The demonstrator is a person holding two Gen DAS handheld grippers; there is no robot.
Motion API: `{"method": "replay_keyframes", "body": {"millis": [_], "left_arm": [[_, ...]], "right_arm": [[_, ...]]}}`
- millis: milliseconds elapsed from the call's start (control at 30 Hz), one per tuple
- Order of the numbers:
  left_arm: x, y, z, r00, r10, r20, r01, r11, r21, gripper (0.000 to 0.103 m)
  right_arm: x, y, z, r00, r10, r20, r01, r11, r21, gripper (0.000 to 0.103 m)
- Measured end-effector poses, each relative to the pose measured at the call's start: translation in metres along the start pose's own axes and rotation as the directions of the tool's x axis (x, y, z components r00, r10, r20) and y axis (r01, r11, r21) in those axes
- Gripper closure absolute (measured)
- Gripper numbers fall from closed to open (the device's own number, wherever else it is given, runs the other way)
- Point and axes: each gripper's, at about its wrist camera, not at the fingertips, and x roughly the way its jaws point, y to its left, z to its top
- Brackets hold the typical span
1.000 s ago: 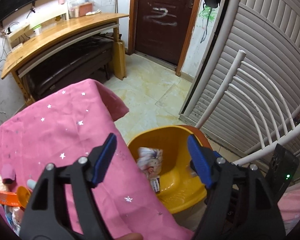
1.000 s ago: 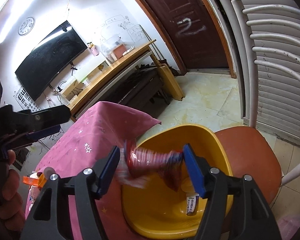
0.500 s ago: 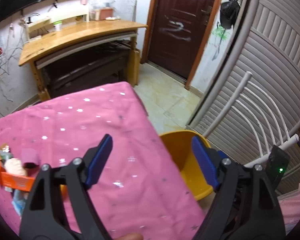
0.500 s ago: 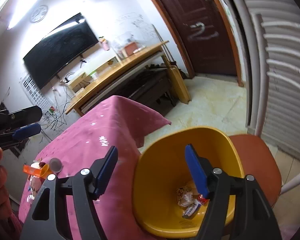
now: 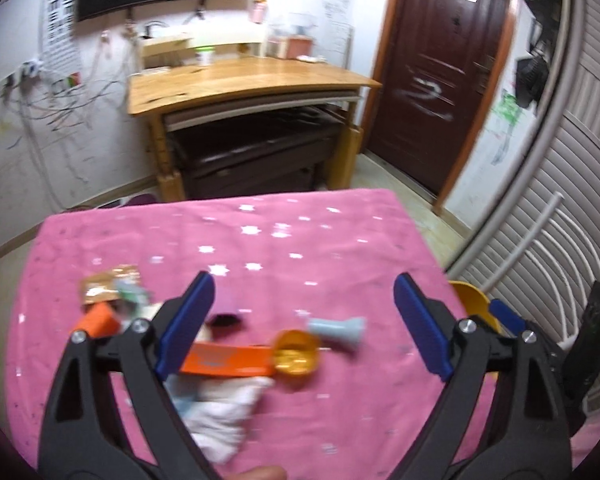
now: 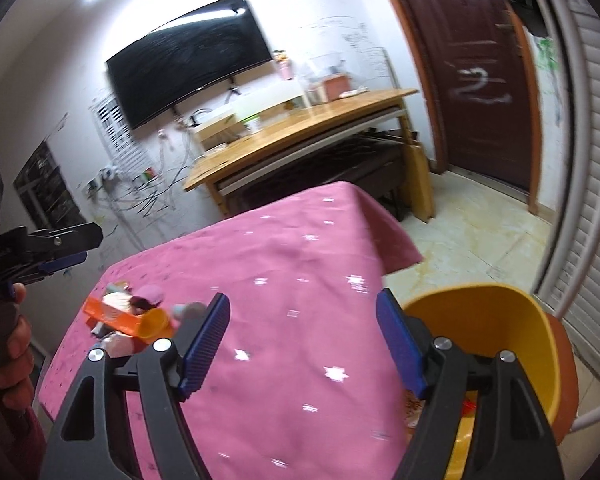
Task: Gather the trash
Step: 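Return both open tools to the table, then grasp the orange box with the left tool while the right tool grasps the grey cup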
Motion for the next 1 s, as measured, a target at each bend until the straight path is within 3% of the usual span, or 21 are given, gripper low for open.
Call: {"method": "replay_keyframes", "body": {"millis": [333,700,833,1000], "left_arm": [[-0.021,0.082,-0.001,0.996,0.083,0.028,-0.081,0.995,-0.06,0.009],[-0.012,0.165,-0.016,0.985,0.169,-0.033,-0.172,0.977,-0.129,0.008],[-0.004,0.183,-0.029,0.984,0.168,-0.054,-0.173,0.979,-0.106,0.008],[0.01,0.191,-0.043,0.99,0.109,-0.086,-0.113,0.993,-0.045,0.008]], "right_arm": [[0.038,0.067,0.006,0.993,0.046,-0.111,-0.06,0.99,-0.126,0.031],[0.08,0.095,0.001,0.976,0.011,-0.217,-0.042,0.99,-0.137,0.031],[0.091,0.101,0.001,0.97,-0.019,-0.241,-0.015,0.99,-0.138,0.031],[0.098,0.108,-0.001,0.967,-0.029,-0.254,-0.003,0.992,-0.126,0.031]]}}
